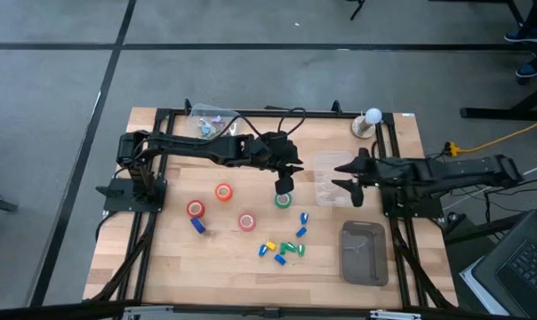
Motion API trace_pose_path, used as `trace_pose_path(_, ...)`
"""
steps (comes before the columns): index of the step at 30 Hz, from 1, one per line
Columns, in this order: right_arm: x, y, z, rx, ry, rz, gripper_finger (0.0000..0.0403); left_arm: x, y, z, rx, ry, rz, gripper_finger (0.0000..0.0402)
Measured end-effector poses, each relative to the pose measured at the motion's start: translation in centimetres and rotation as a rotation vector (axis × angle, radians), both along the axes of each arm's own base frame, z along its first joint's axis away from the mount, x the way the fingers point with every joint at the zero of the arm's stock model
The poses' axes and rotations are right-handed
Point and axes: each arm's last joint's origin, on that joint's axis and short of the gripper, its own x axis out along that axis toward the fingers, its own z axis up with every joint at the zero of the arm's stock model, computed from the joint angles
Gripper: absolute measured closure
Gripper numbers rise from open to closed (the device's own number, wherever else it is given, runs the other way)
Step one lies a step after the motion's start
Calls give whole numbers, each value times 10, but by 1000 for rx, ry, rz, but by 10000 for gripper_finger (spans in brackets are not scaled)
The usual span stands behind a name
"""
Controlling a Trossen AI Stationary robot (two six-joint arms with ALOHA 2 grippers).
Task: Pick and place Stapler, Stapler remover, tape
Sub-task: Move the bottom transparent bin to the center of the table
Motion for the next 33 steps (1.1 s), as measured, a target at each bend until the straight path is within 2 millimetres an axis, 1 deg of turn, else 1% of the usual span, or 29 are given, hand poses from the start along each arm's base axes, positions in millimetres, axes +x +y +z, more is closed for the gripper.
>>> trace_pose_path(3, 12, -6, -1, 76, 113, -81, 178, -6, -1, 3, -4, 37, -2, 315)
trace_pose_path(5, 19, -11, -2, 122, 185, -92, 178, -15, -2, 8, -12, 77, 1, 315)
trace_pose_path(10, 38, -23, -11, 244, 300, -24, 178, -32, -3, 25, -2, 98, 22, 315)
trace_pose_path(14, 47, -34, -21, 311, 370, 0, 178, -49, -2, 41, 37, 103, 72, 315)
trace_pose_path(19, 54, -44, -30, 323, 427, -4, 178, -69, -3, 55, 73, 142, 103, 315)
trace_pose_path(24, 63, -49, -42, 326, 505, 1, 178, -85, -3, 60, 130, 210, 126, 316)
trace_pose_path(29, 75, -52, -59, 333, 592, 6, 178, -91, -2, 57, 158, 280, 135, 316)
trace_pose_path(33, 90, -56, -66, 314, 616, 30, 178, -95, -3, 54, 162, 330, 125, 316)
